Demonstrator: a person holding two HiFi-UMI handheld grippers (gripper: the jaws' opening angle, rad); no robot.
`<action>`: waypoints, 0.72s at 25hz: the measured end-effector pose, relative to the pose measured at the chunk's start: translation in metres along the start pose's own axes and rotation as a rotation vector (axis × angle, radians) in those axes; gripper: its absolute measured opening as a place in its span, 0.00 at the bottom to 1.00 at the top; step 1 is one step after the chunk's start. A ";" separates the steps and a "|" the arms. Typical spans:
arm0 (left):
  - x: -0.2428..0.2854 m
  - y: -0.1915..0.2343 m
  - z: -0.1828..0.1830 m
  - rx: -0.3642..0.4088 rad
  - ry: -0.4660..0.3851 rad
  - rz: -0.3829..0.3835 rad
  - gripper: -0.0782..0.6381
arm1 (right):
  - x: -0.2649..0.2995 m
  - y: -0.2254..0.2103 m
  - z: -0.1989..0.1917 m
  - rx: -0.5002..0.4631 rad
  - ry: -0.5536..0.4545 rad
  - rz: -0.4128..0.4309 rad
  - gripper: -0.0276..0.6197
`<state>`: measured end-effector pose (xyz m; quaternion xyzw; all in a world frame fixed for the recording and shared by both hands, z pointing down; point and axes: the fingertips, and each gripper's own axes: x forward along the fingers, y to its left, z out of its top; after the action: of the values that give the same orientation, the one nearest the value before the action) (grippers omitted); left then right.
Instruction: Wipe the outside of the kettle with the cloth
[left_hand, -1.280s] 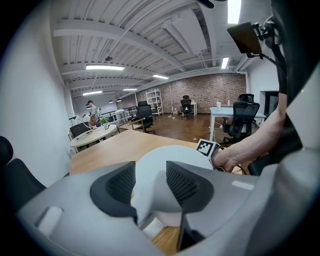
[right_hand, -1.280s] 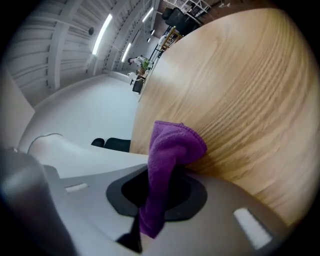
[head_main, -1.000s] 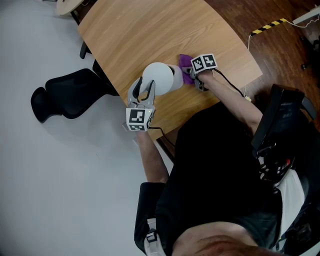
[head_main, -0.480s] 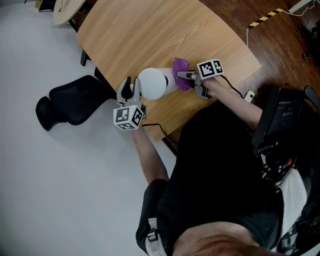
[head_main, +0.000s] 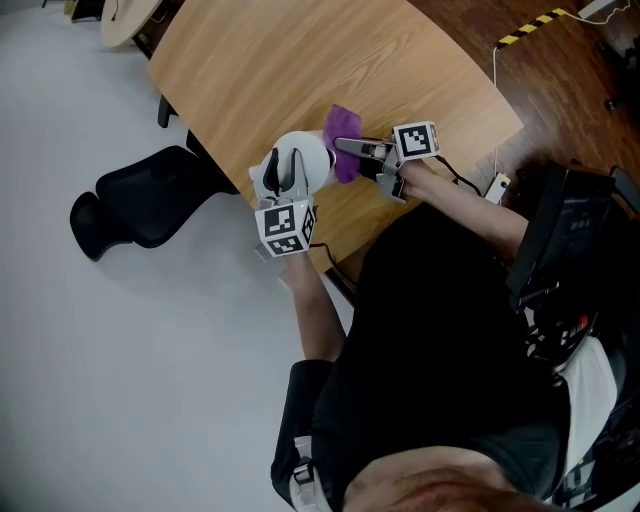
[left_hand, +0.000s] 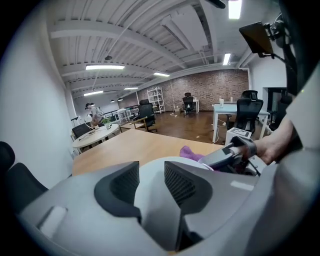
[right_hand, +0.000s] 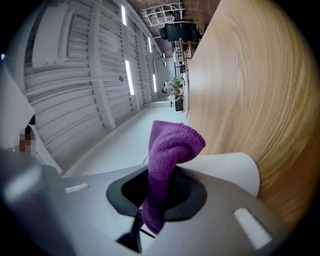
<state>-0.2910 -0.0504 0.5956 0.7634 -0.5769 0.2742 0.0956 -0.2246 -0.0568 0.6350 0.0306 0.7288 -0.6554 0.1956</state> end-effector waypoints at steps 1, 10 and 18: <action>-0.001 -0.001 0.000 0.002 -0.005 0.001 0.16 | -0.004 -0.015 -0.004 0.033 -0.009 -0.047 0.13; -0.004 -0.003 0.000 0.045 -0.030 0.051 0.15 | -0.048 -0.162 -0.028 0.117 0.115 -0.562 0.13; -0.005 -0.006 0.000 0.087 -0.042 0.085 0.15 | -0.057 -0.175 -0.027 0.145 0.165 -0.602 0.13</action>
<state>-0.2862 -0.0444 0.5937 0.7473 -0.5981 0.2868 0.0384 -0.2315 -0.0427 0.8208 -0.1196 0.6699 -0.7295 -0.0693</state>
